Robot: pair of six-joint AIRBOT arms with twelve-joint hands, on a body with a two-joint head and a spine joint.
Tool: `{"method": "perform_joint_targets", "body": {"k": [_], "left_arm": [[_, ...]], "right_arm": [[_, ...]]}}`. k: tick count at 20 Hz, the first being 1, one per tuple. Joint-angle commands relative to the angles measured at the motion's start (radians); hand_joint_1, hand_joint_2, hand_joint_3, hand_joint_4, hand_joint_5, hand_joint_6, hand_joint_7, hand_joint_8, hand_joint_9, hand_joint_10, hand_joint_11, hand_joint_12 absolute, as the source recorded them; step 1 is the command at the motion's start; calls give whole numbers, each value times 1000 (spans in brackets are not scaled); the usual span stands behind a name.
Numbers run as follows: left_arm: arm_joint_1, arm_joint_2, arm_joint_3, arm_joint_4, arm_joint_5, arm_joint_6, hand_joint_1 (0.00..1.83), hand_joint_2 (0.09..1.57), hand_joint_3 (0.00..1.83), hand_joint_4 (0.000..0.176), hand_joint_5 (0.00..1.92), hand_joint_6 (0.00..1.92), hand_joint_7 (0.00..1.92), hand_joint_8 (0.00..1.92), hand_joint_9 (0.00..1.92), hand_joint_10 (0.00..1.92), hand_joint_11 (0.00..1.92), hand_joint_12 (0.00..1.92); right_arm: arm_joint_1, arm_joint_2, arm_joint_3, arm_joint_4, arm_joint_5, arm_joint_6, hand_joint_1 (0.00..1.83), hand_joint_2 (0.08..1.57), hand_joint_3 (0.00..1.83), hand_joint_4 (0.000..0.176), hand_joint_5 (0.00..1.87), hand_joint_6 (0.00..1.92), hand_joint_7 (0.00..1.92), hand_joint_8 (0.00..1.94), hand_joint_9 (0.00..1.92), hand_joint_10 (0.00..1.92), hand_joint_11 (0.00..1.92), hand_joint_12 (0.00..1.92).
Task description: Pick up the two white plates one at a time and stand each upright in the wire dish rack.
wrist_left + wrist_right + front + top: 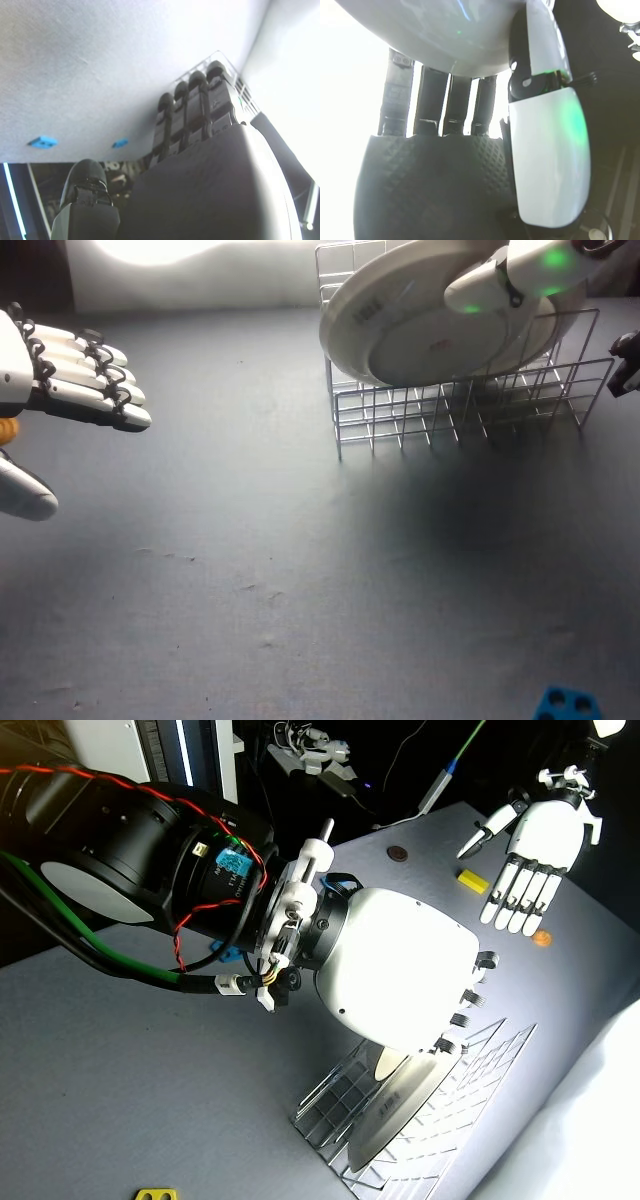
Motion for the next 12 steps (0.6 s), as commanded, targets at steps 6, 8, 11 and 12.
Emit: {"method": "perform_joint_targets", "body": {"k": [6,8,11,12], "left_arm": [[-5,3,-3,-73,-17,-1,0,1128,0,0,106,0,69,0,43,0,0,6],[-6,3,-3,-73,-17,-1,0,1127,0,0,143,13,102,12,67,9,19,14],[-6,2,-3,-73,-17,-1,0,1126,0,0,121,1,95,6,70,7,22,17],[-6,2,-3,-73,-17,-1,0,1126,0,0,111,0,92,4,70,7,19,17]], "right_arm": [[5,-25,44,16,125,62,1209,1127,1,27,943,1076,996,941,1243,4,739,971],[-13,-35,56,16,127,62,1209,1130,0,26,940,1086,989,947,1232,2,729,973],[-37,-48,73,16,142,61,1216,1118,0,25,960,1052,1014,910,1240,3,737,964],[-42,-51,77,16,148,61,1218,1113,0,25,974,1033,1020,898,1245,4,751,967]]}}
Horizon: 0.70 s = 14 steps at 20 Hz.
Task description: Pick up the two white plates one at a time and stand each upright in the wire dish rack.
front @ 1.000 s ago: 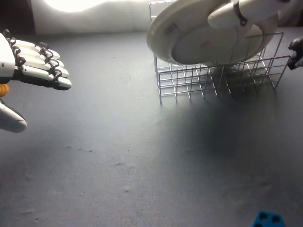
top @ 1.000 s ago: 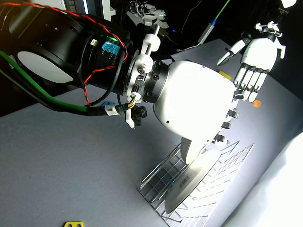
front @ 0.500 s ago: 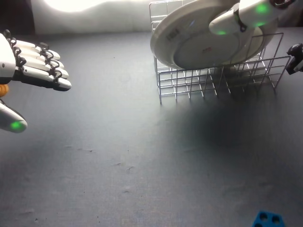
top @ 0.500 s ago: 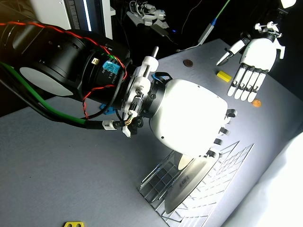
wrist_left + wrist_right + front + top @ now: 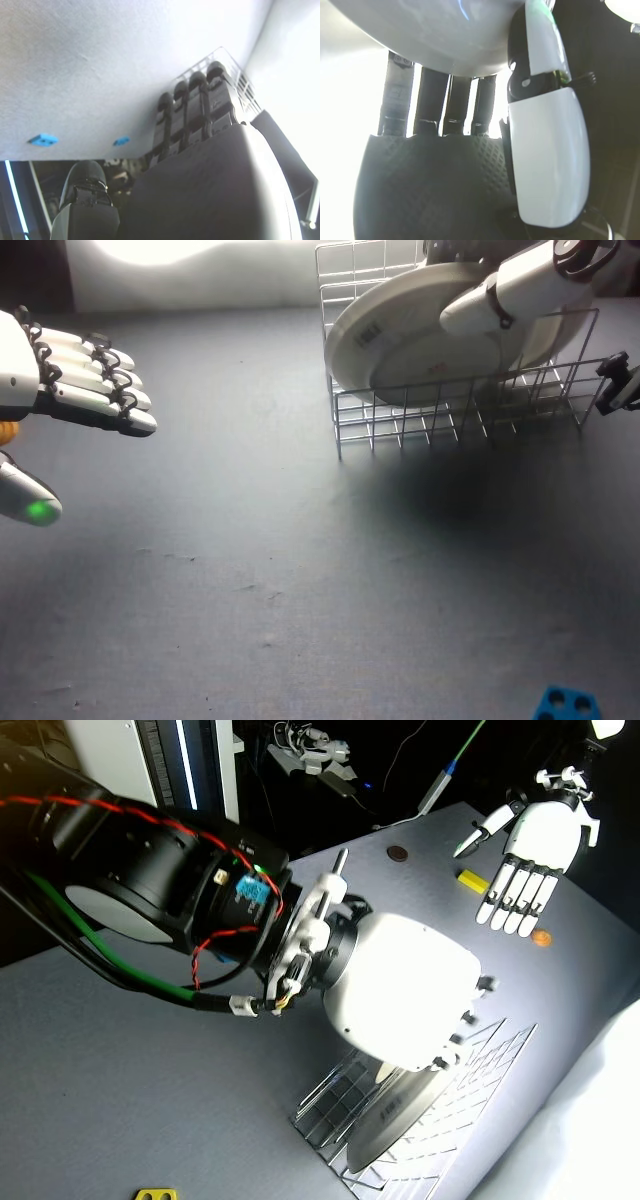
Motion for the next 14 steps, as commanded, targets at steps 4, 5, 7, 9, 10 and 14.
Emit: {"method": "perform_joint_targets", "body": {"k": [4,5,7,9,10,14], "left_arm": [[-6,5,2,-73,-10,-1,0,1127,0,0,93,6,69,5,47,3,0,0],[-6,5,2,-73,-10,-1,0,1124,0,0,105,11,86,12,60,8,0,0],[-6,5,2,-73,-10,-1,0,1126,0,0,105,9,88,10,65,9,6,3],[-6,5,2,-73,-10,-1,0,1127,0,0,96,4,73,2,55,4,5,2],[-6,5,2,-73,-10,-1,0,1125,0,0,102,6,71,2,53,2,4,2],[-6,5,2,-73,-10,-1,0,1134,2,0,138,15,111,14,82,11,23,11]], "right_arm": [[-5,-9,18,12,168,12,1219,1109,0,25,987,1022,1027,878,1250,9,764,985],[-7,-10,18,12,170,10,1220,1108,0,24,989,1018,1030,872,1251,9,768,985],[-17,-15,19,12,180,4,1216,1116,1,25,969,1047,1011,905,1242,4,748,985],[-25,-19,19,11,183,-1,1213,1123,1,22,960,1067,994,927,1231,0,736,981],[-30,-21,19,9,188,-3,1212,1124,1,22,958,1072,994,925,1230,0,735,981],[-50,-29,19,-12,202,-3,1213,1121,1,20,954,1081,1008,903,1244,3,754,926]]}}
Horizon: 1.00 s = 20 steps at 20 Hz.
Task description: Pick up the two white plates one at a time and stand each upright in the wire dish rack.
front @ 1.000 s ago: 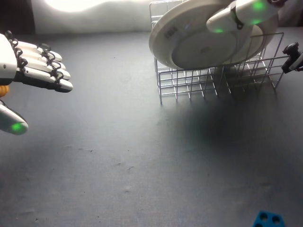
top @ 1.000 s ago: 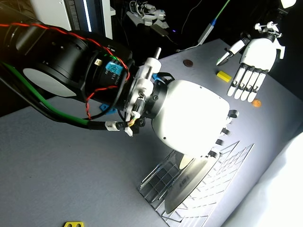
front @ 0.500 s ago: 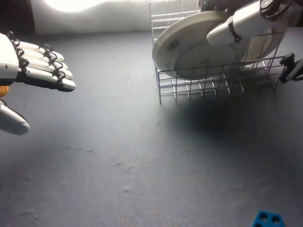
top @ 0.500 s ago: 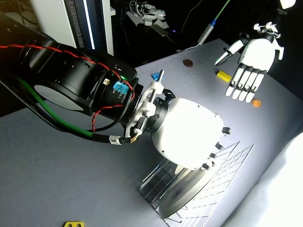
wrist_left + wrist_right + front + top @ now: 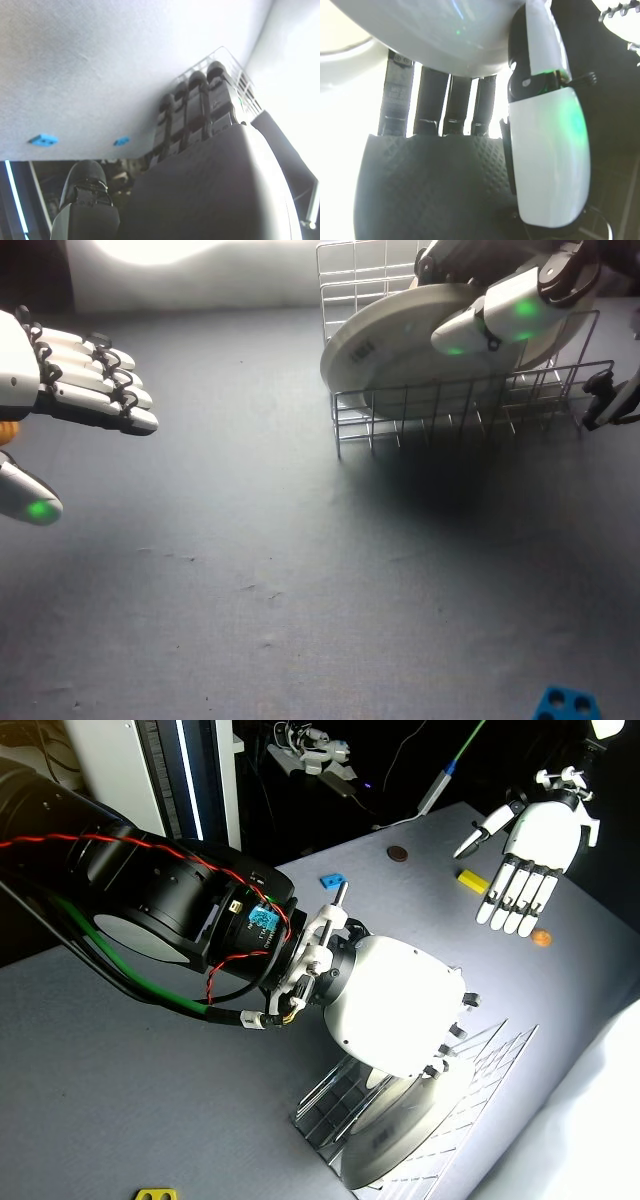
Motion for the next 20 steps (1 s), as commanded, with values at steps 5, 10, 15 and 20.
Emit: {"method": "perform_joint_targets", "body": {"k": [5,10,15,20], "left_arm": [[-5,5,1,-73,-10,-1,0,1129,0,0,141,9,106,6,76,5,18,11],[-5,5,0,-73,-10,-1,0,1127,0,0,125,10,103,7,72,7,10,8],[-5,5,-1,-73,-10,-1,0,1130,1,0,114,3,100,4,79,6,23,16],[-5,5,-2,-73,-10,-1,0,1131,1,0,75,2,60,1,40,1,0,0]], "right_arm": [[7,4,3,1,148,2,1209,1129,1,25,948,1080,978,957,1214,1,724,966],[1,4,3,0,153,-1,1200,1140,3,32,926,1092,951,1018,1152,2,659,963],[-1,3,3,0,154,-1,1118,1195,0,0,818,1214,940,114,895,0,418,1033],[0,2,3,0,155,-1,1178,1088,0,0,824,120,898,6,814,4,315,1030]]}}
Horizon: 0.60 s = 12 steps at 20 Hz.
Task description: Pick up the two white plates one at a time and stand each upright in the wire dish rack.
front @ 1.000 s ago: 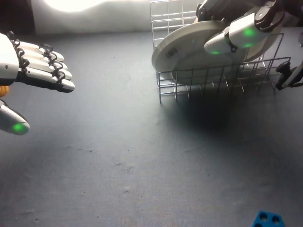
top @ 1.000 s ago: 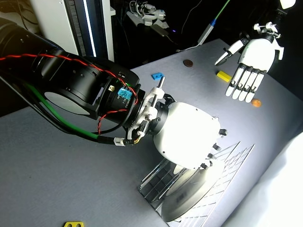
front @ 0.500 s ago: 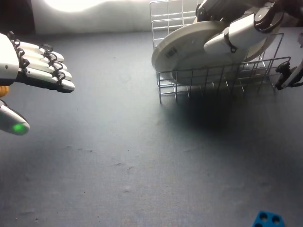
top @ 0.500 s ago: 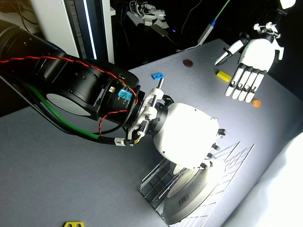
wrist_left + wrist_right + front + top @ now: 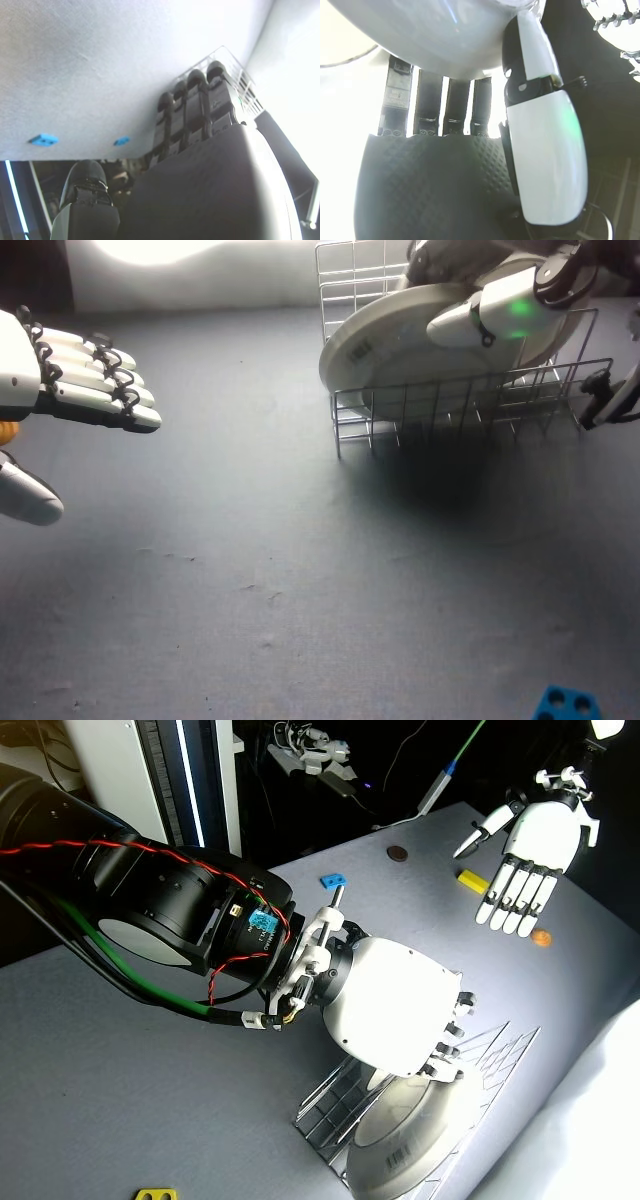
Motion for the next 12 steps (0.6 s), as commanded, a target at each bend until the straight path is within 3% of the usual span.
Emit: {"method": "perform_joint_targets", "body": {"k": [1,12], "left_arm": [[-5,5,0,-72,-10,-1,0,1134,2,0,96,10,77,8,58,8,14,6],[-4,6,-2,-72,-12,-1,0,1131,1,0,106,0,73,0,42,0,0,0]], "right_arm": [[10,4,3,6,118,9,1173,1078,0,0,855,55,893,2,817,3,313,1032],[29,5,-1,6,119,11,1102,1072,0,0,795,0,787,0,729,0,197,1060]]}}
